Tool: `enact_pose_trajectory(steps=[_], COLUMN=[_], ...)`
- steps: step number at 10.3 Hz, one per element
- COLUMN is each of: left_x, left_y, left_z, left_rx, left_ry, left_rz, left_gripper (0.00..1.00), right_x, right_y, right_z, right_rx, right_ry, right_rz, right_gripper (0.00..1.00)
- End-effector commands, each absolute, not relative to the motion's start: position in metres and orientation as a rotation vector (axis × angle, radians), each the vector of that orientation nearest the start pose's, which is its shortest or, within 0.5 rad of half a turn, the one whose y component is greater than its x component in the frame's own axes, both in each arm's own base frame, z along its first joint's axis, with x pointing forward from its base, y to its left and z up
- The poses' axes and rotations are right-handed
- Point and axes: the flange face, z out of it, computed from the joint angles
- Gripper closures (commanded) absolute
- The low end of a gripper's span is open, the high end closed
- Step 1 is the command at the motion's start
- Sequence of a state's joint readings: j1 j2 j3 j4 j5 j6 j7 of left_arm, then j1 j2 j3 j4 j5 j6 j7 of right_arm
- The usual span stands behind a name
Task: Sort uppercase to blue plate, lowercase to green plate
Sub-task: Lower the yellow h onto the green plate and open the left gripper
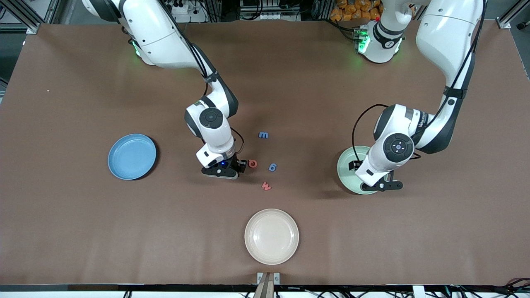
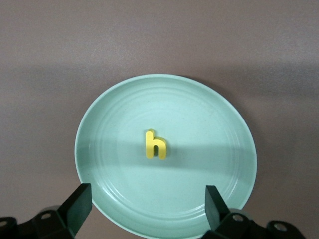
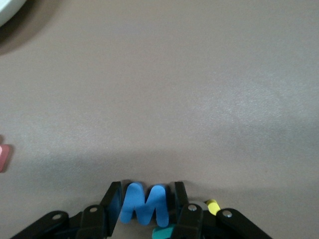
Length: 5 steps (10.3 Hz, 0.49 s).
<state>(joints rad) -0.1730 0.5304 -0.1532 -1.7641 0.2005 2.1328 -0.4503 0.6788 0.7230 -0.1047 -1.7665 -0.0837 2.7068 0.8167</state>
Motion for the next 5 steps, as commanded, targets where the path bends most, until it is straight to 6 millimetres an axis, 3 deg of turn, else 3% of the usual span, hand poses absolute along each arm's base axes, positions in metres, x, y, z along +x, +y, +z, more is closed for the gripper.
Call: enact_pose_trajectory(steps=[1,5], left_x=[0.6121,0.613], left_y=[-0.1898,-0.187], left_z=[0.2583,0.2583], left_rx=[-2.99,-2.99], left_ry=[-0.001,-0.008], left_rz=[0.17,0.17], left_gripper=[0.0,0.0], right_x=[0.5687,0.5648], right_y=[0.3749,0.381], right_z=[0.1689,0.1698], right_rx=[-3.056,-3.045], right_ry=[0.217,0.268], right_rz=[-0.408,-0.405], right_gripper=[0.51,0.5])
